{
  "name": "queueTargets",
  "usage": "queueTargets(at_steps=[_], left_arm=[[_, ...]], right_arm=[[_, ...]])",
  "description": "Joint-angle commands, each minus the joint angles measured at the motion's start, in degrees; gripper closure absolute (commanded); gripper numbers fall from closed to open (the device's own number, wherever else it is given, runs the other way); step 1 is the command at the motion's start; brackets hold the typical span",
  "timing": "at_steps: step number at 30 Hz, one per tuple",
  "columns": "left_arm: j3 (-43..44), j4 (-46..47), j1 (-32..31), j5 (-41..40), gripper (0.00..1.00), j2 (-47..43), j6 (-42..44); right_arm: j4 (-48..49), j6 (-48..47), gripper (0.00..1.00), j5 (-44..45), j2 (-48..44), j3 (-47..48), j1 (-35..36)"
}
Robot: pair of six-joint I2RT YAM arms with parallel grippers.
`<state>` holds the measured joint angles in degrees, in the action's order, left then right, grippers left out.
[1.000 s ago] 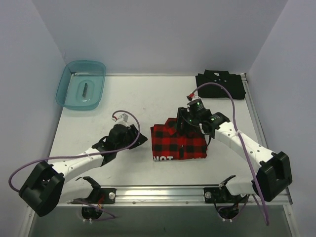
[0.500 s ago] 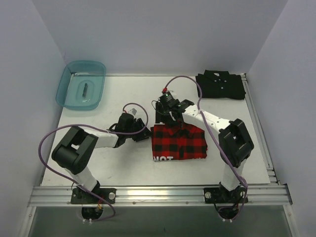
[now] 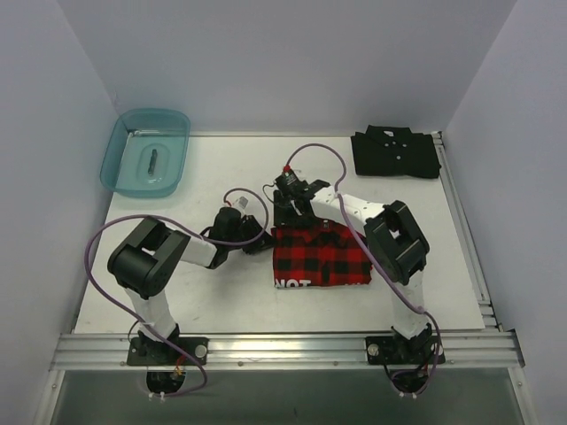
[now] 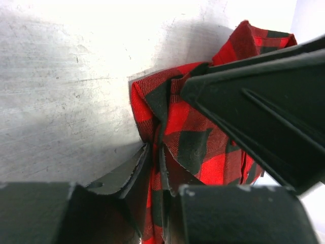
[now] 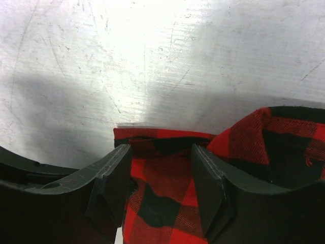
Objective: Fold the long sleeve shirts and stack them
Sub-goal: Fold the shirt
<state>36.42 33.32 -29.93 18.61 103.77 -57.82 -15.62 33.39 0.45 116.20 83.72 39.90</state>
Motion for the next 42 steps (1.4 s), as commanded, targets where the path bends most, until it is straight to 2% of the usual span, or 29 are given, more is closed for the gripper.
queueTargets(at_steps=[1, 4, 5, 6, 7, 10, 14, 19, 26, 37, 42], left_arm=[[-2.1, 0.4, -0.3, 0.3, 0.78, 1.1, 0.7], [-3.3, 0.8, -0.3, 0.3, 0.77, 0.3, 0.8], [-3.6, 0.9, -0.3, 0.3, 0.77, 0.2, 0.9], [-3.8, 1.0, -0.2, 0.4, 0.77, -0.4, 0.9], [-4.0, 1.0, -0.2, 0.3, 0.76, -0.6, 1.0], [-4.9, 1.0, -0.1, 0.3, 0.72, -1.9, 1.2], [-6.5, 1.1, 0.5, 0.5, 0.61, -4.7, 1.3], [-8.8, 1.1, 2.7, 0.5, 0.59, -8.0, 1.7], [-7.6, 2.4, 3.7, 1.9, 0.63, -6.2, 1.4], [-2.6, 2.6, 3.2, 2.5, 0.64, -2.3, 1.2], [-1.7, 2.6, 2.6, 2.4, 0.78, 0.7, 1.1]], right_arm=[[-0.4, -0.3, 0.53, 0.1, 0.8, 2.1, 0.5], [-0.4, -0.8, 0.66, -1.6, 1.7, 2.1, 0.6], [-0.4, -1.0, 0.77, -2.0, 1.8, 2.1, 0.6], [-0.4, -1.0, 0.81, -2.2, 2.0, 1.9, 0.5], [-0.5, -1.1, 0.89, -2.2, 2.0, 1.6, 0.6], [-0.2, -1.6, 1.00, -2.1, 1.0, 1.0, 0.5], [0.7, -2.8, 1.00, -2.2, -1.5, -0.7, 0.5], [4.1, -3.4, 1.00, -4.1, -5.3, -3.7, 0.5], [6.4, -4.3, 1.00, -5.7, -8.4, -5.2, 0.6], [6.9, -5.1, 1.00, -6.3, -7.8, -5.1, 1.1], [7.2, -5.5, 1.00, -6.6, -7.8, -4.5, 1.7]])
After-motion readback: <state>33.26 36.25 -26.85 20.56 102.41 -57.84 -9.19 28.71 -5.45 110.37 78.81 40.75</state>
